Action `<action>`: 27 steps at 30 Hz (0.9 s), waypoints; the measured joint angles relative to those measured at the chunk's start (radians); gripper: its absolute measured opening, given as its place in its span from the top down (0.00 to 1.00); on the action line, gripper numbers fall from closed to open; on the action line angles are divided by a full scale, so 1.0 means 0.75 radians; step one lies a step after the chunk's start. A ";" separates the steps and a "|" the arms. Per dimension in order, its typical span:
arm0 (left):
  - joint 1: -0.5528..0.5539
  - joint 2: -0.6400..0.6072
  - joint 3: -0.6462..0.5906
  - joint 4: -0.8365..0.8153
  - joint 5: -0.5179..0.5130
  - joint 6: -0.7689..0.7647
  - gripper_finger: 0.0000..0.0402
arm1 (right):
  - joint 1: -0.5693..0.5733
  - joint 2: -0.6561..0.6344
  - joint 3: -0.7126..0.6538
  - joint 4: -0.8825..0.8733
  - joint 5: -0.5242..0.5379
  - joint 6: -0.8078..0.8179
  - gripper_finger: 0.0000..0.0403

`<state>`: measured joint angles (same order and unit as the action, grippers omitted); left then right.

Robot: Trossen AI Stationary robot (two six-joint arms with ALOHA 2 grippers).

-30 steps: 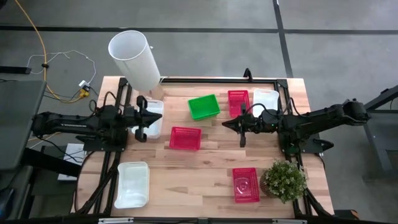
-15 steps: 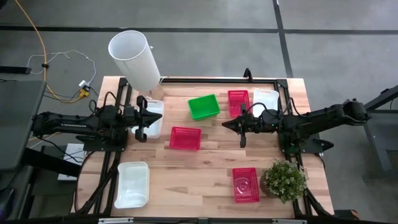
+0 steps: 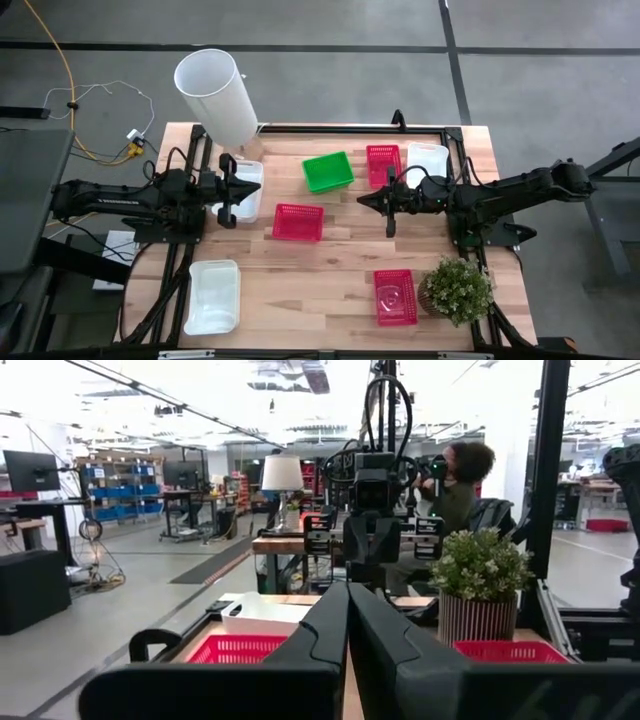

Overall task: Stack baskets by color
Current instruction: Stack the top right red bin on the top red bin

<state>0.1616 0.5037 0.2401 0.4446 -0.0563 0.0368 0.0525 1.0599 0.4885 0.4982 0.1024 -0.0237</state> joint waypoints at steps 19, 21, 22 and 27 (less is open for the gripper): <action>-0.001 0.172 0.000 0.111 -0.026 -0.009 1.00 | 0.000 0.000 0.000 0.000 0.000 -0.003 1.00; -0.001 0.204 0.000 0.149 -0.026 -0.009 1.00 | 0.000 0.000 0.000 0.000 -0.001 -0.003 1.00; -0.001 0.220 0.000 0.167 -0.027 -0.010 1.00 | 0.000 0.000 0.000 0.000 0.000 -0.003 1.00; -0.001 0.301 0.014 0.158 -0.057 -0.031 1.00 | 0.000 0.000 0.000 0.000 0.000 -0.003 1.00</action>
<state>0.1612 0.7294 0.2504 0.5632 -0.0990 0.0135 0.0525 1.0599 0.4885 0.4984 0.1024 -0.0258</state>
